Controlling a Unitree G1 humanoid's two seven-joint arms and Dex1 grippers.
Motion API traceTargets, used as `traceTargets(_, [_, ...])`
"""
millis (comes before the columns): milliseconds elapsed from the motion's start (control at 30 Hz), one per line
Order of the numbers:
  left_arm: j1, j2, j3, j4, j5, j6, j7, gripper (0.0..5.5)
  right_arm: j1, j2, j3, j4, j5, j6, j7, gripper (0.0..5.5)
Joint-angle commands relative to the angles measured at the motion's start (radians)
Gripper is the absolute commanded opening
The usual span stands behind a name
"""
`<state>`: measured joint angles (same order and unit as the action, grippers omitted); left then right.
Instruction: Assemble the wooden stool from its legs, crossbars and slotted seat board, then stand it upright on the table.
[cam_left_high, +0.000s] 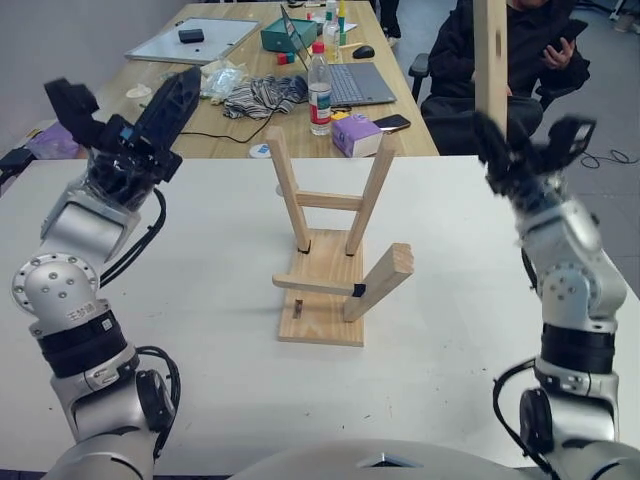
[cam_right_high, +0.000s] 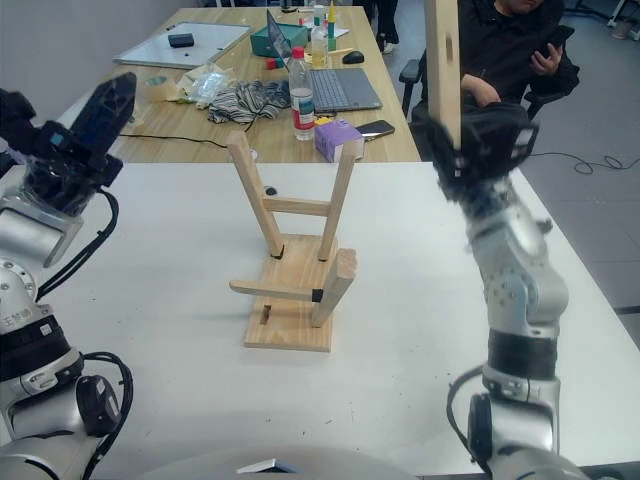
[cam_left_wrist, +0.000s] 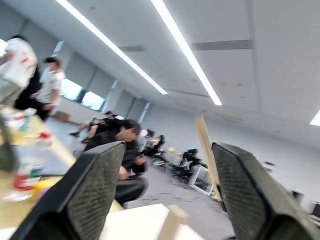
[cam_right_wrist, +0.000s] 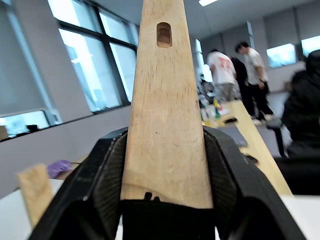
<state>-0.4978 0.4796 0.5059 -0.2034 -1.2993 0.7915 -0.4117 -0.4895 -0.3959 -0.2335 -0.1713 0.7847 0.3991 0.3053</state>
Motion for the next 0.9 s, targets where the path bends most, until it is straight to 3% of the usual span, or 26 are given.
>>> traceTargets(33, [-0.18, -0.008, -0.068, 0.012, -0.212, 0.073, -0.028, 3.83, -0.274, 0.026, 0.104, -0.078, 0.257, 0.178, 0.25, 2.03])
traceTargets(167, [-0.3, -0.077, -0.104, 0.059, -0.399, 0.059, 0.015, 3.85, -0.288, -0.012, 0.155, -0.144, 0.376, 0.309, 0.414, 2.03])
traceTargets(333, [-0.266, -0.055, -0.113, -0.01, -0.556, 0.08, 0.003, 3.85, -0.271, -0.026, 0.155, -0.158, 0.44, 0.388, 0.447, 2.03])
traceTargets(500, [-0.258, -0.05, -0.167, -0.046, -0.544, 0.061, 0.011, 3.85, -0.286, -0.007, 0.115, -0.12, 0.506, 0.414, 0.413, 2.03])
traceTargets(667, [-0.283, -0.066, -0.167, -0.014, -0.541, 0.005, 0.02, 3.85, -0.228, -0.05, 0.179, -0.137, 0.431, 0.443, 0.49, 2.03])
traceTargets(900, [-0.243, -0.071, -0.177, -0.008, -0.583, 0.001, 0.016, 2.62, -0.197, -0.037, 0.185, -0.103, 0.36, 0.423, 0.518, 2.03])
